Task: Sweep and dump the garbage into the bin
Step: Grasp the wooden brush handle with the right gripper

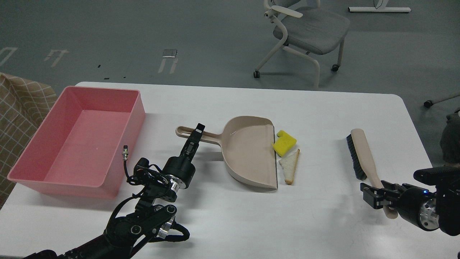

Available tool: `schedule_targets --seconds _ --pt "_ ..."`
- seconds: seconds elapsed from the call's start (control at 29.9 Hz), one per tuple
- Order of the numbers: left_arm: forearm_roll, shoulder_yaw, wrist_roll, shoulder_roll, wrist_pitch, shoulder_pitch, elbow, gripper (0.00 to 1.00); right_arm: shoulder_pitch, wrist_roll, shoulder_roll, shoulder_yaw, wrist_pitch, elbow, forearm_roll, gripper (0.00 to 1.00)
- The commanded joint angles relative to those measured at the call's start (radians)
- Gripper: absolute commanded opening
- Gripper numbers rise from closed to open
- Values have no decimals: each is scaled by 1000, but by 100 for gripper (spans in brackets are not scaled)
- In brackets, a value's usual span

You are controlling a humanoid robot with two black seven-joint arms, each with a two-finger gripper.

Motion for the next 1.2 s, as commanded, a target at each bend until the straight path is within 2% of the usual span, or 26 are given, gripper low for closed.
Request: schedule_targets --seconds 0.0,0.23,1.04,1.17 --pt "0 0 0 0 0 1 0 20 0 -2 1 0 0 2 1 59" --pt "0 0 0 0 0 1 0 21 0 -2 1 -18 0 2 -1 50" --pt "0 0 0 0 0 2 0 21 14 0 -2 -18 0 11 -3 48" --pt "0 0 0 3 0 1 -2 21 15 1 -1 -17 0 12 -1 41"
